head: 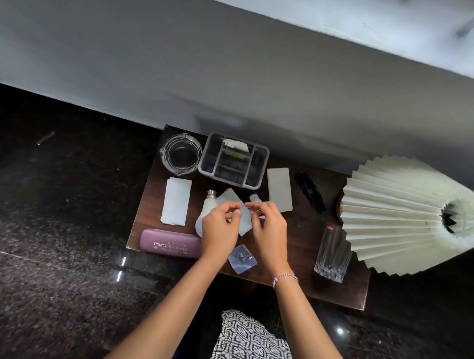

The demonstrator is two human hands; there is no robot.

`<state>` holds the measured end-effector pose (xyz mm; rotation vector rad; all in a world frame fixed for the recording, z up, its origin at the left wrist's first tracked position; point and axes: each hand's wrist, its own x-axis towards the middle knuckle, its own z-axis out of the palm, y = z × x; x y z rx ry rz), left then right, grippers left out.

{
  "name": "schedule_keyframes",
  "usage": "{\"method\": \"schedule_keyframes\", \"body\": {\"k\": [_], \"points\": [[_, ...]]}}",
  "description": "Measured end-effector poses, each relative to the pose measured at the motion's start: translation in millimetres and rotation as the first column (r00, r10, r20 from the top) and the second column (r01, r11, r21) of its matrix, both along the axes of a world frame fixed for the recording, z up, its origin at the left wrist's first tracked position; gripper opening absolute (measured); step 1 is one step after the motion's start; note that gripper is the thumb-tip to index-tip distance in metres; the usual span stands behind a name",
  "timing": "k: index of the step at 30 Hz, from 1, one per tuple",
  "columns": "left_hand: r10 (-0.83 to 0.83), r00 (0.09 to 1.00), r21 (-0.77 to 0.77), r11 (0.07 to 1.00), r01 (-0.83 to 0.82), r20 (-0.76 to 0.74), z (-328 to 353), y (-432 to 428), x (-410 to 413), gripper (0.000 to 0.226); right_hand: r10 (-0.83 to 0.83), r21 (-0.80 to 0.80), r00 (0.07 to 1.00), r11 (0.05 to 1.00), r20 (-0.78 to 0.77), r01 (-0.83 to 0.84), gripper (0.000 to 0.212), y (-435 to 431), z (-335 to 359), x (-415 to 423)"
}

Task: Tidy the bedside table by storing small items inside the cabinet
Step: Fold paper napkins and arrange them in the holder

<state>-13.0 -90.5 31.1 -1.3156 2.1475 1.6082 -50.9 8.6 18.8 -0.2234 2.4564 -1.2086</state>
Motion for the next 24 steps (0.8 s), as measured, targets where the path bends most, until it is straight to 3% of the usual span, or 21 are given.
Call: {"method": "schedule_keyframes", "body": {"k": [5,10,17,21,24], "points": [[0.08,0.988,0.162,0.982,-0.101,0.133,-16,17,7,0.027,0.241,0.175,0.964,0.95,0.112,-0.258,0.034,5,-17,6],[0.151,0.962,0.274,0.938,-0.213,0.229,-27,22,7,0.033,0.39,0.241,0.884,0.86,0.257,-0.449,0.043,2,-29,9],[0.232,0.926,0.384,0.859,-0.339,0.299,-35,22,4,0.031,0.437,0.304,0.847,0.798,0.304,-0.521,0.038,-7,-31,9],[0.231,0.924,0.388,0.856,-0.343,0.306,-39,21,4,0.022,0.492,0.389,0.835,0.739,0.247,-0.55,0.039,-8,-36,12],[0.169,0.934,0.373,0.883,-0.285,0.314,-39,20,6,0.03,0.501,0.393,0.848,0.754,0.176,-0.527,0.029,-6,-38,15]]}}
